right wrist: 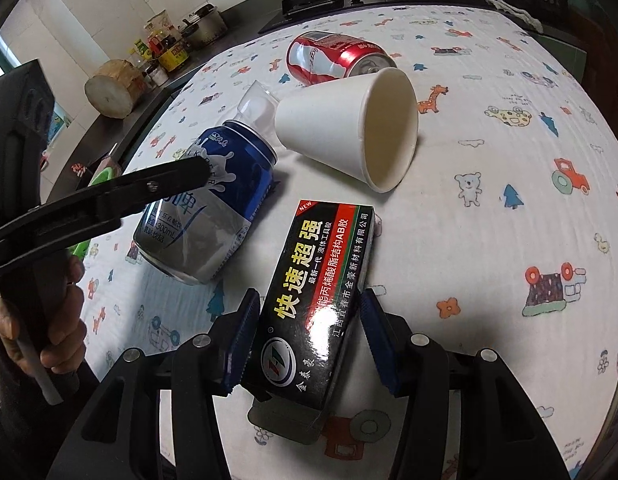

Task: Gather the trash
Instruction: 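Grasp the blue milk can with the left tool while the right tool grasps the black glue box, then carry the blue milk can and black glue box into the green basket and release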

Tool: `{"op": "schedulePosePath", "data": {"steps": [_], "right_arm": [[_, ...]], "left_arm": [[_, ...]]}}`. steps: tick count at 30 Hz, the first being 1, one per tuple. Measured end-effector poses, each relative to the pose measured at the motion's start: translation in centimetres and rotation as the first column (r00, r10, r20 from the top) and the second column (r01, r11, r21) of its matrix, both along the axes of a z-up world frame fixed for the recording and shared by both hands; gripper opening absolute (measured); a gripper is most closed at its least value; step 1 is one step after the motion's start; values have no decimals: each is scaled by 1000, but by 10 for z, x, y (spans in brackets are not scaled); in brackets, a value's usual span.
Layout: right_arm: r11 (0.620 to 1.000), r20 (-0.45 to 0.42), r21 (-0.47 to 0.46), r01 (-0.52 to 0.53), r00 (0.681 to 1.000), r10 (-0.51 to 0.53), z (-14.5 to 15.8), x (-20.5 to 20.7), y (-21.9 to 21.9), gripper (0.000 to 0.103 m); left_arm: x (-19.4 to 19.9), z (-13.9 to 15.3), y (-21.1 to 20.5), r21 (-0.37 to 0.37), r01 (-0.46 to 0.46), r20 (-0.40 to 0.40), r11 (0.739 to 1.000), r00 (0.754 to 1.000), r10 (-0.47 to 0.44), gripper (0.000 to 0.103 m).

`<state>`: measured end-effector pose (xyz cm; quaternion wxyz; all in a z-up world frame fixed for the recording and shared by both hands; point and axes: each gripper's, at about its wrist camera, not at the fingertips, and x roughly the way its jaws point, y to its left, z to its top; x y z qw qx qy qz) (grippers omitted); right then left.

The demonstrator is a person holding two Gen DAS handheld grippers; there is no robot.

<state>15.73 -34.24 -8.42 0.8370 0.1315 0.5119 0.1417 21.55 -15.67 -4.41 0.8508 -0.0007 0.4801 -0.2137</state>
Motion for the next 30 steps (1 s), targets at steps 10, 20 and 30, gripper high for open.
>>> {"op": "schedulePosePath", "data": {"steps": [10, 20, 30], "right_arm": [[1000, 3, 16, -3, 1000, 3, 2, -3, 3, 50], [996, 29, 39, -76, 997, 75, 18, -2, 35, 50], [981, 75, 45, -190, 980, 186, 42, 14, 96, 50]], "left_arm": [[-5, -5, -3, 14, 49, 11, 999, 999, -49, 44], [-24, 20, 47, -10, -2, 68, 1000, 998, 2, 43], [-39, 54, 130, -38, -127, 144, 991, 981, 131, 43]]}}
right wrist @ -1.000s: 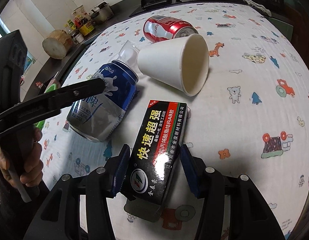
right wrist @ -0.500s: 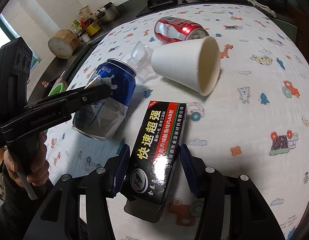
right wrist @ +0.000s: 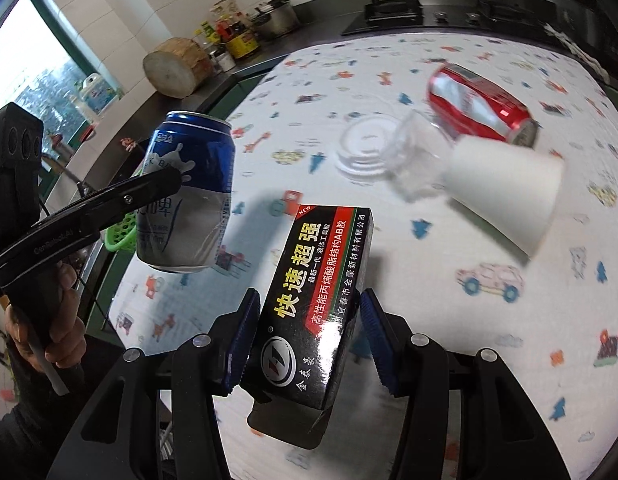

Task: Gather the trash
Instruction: 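Carry the blue milk can and black glue box into the green basket and release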

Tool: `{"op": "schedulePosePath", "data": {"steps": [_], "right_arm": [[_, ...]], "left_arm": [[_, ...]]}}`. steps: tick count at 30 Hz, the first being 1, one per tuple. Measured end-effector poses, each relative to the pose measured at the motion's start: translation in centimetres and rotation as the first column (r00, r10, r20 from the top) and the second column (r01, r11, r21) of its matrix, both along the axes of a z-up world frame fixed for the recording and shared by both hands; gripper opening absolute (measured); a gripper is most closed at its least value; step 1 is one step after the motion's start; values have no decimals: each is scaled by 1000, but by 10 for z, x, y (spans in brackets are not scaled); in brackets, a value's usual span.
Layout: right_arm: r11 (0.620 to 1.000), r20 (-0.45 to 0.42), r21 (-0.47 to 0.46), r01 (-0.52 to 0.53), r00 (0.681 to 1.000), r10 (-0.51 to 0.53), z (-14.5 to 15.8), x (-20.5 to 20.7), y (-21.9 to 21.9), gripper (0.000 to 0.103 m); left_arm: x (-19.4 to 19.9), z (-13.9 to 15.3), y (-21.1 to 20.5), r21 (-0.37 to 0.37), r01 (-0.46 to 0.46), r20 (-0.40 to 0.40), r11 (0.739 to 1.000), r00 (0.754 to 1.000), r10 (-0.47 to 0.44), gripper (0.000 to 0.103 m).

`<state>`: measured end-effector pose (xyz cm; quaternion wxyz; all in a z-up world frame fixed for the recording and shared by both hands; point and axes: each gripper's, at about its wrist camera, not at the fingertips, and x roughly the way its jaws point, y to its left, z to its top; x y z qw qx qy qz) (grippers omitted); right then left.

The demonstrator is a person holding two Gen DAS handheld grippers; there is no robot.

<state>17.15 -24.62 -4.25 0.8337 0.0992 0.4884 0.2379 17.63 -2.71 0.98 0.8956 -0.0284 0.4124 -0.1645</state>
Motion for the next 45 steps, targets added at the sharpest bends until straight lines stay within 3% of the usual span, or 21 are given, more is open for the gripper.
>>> {"op": "schedulePosePath", "data": {"steps": [6, 9, 15, 21, 24, 25, 35, 39, 45], "right_arm": [[997, 26, 4, -81, 996, 81, 15, 12, 48, 50], [993, 33, 10, -119, 992, 118, 19, 18, 69, 41], [984, 18, -23, -178, 984, 178, 14, 29, 112, 41], [978, 7, -87, -189, 982, 191, 9, 25, 123, 44], [970, 7, -143, -196, 980, 199, 6, 18, 122, 65], [966, 10, -163, -198, 979, 203, 4, 14, 122, 67], [936, -27, -279, -214, 976, 215, -30, 2, 129, 66], [926, -44, -306, -223, 975, 220, -38, 5, 138, 62], [921, -64, -328, -211, 977, 202, -46, 10, 139, 46]], "left_arm": [[-4, 16, 64, -1, -121, 34, 993, 992, 121, 43], [-4, 20, 102, 4, -198, 41, 980, 979, 197, 43], [-5, 21, 167, -6, -318, 37, 948, 948, 318, 43], [-7, 15, 189, -8, -347, 38, 938, 937, 347, 43], [-6, 14, 198, -3, -364, 42, 931, 930, 364, 43], [-6, 14, 202, -7, -369, 43, 929, 928, 369, 43], [-7, 20, 226, -12, -411, 63, 911, 909, 411, 43], [-7, 22, 238, -4, -432, 72, 902, 900, 431, 43], [-4, 16, 262, -2, -460, 58, 888, 886, 459, 43]]}}
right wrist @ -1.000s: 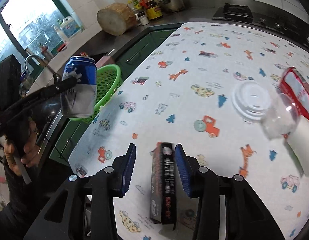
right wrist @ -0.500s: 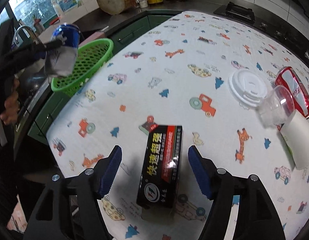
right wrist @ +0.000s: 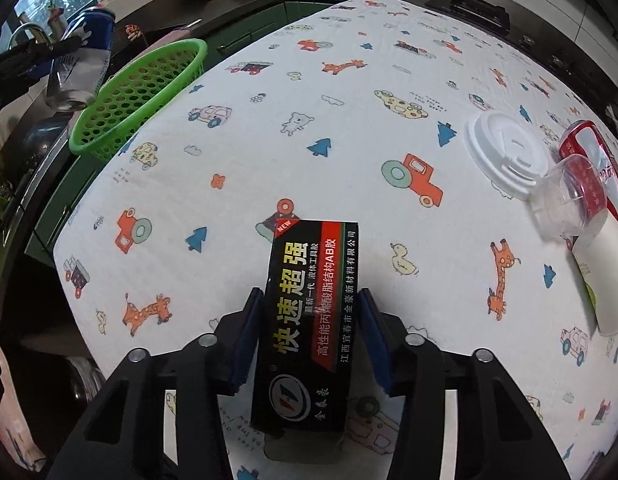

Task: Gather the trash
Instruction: 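Carry the blue milk can and black glue box into the green basket and release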

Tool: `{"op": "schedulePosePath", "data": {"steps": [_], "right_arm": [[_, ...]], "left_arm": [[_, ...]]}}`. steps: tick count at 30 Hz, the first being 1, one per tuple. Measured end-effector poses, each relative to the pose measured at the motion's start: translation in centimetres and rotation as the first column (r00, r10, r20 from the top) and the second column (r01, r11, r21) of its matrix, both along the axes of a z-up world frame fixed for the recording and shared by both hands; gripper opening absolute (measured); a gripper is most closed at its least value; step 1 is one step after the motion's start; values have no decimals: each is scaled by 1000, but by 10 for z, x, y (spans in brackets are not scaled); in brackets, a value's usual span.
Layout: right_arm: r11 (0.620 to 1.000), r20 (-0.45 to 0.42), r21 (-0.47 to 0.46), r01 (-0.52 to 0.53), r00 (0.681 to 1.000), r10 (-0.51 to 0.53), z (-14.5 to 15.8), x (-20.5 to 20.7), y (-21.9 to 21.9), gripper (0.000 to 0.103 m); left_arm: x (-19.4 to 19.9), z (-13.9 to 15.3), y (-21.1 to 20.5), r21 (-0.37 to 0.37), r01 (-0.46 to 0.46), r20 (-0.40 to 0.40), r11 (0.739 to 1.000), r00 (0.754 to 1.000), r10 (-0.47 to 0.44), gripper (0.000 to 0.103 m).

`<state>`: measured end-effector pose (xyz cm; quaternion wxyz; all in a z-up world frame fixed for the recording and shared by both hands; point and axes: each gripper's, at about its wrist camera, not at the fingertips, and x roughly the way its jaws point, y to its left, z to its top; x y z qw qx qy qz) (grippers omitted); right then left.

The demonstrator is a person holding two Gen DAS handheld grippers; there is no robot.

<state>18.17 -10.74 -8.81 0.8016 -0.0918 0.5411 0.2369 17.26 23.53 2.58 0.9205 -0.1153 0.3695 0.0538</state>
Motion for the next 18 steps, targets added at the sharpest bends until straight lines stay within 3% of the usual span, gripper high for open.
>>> {"op": "schedulePosePath", "data": {"steps": [8, 18], "right_arm": [[998, 24, 60, -2, 1000, 0, 24, 12, 12, 45], [981, 59, 159, -109, 993, 101, 63, 43, 83, 45]], "left_arm": [[12, -21, 30, -26, -51, -47, 998, 998, 50, 43], [20, -43, 66, -48, -119, -111, 992, 987, 113, 44]]}}
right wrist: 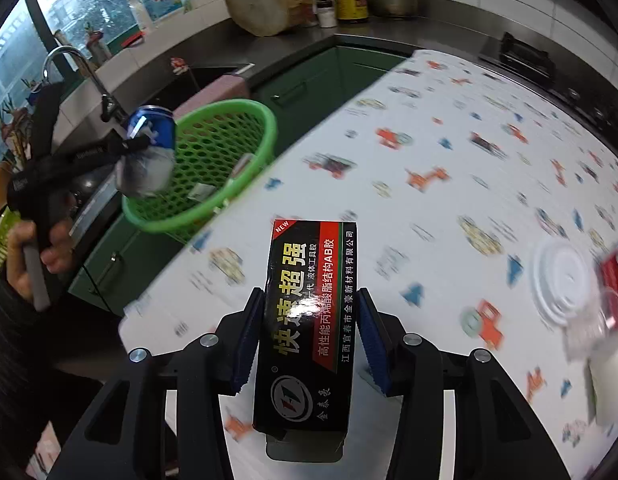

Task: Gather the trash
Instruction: 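Carry the blue milk can and black glue box into the green basket and release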

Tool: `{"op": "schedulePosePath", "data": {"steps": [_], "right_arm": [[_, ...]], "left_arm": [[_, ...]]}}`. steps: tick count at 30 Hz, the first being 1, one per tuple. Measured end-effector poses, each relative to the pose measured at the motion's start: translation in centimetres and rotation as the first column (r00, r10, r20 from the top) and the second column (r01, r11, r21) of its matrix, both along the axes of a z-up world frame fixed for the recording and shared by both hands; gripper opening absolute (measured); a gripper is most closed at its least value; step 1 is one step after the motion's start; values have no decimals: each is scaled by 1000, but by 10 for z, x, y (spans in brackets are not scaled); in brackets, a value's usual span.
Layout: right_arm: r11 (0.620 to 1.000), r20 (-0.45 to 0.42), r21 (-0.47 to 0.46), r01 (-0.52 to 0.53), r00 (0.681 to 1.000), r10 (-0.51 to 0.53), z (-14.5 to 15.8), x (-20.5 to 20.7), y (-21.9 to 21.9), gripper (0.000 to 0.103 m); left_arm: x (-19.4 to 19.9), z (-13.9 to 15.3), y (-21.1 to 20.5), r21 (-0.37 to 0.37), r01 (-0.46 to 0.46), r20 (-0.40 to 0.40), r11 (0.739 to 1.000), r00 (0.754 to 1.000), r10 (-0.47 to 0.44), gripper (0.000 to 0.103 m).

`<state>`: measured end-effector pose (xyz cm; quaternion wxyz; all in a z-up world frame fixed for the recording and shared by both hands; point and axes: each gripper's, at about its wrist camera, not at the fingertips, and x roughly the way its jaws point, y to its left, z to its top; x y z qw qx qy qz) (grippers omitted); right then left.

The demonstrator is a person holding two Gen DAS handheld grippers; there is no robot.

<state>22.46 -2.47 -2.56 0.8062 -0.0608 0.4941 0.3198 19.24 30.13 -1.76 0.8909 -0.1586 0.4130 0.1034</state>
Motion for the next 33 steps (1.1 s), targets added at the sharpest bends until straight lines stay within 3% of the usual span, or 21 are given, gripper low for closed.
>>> {"op": "schedulePosePath", "data": {"steps": [4, 8, 13, 17, 22, 33], "right_arm": [[999, -11, 23, -49, 999, 49, 3, 15, 41, 45], [995, -13, 33, -90, 996, 90, 5, 28, 77, 45], [991, -15, 52, -124, 992, 125, 7, 45, 119, 45], [988, -20, 58, -142, 989, 144, 4, 52, 146, 45], [985, -33, 58, -161, 986, 163, -5, 61, 180, 45], [986, -49, 85, -141, 988, 145, -18, 77, 202, 46]], "left_arm": [[2, -6, 9, -11, -8, -13, 1000, 1000, 8, 46], [2, -9, 17, -17, -20, -8, 1000, 1000, 20, 56], [-5, -10, 25, -44, -29, -2, 999, 1000, 29, 56], [-18, -7, 28, -42, -50, 14, 998, 999, 50, 67], [-30, -4, 29, -40, -59, 28, 997, 998, 60, 67], [-39, 0, 30, -51, -70, 38, 996, 997, 72, 69]]}}
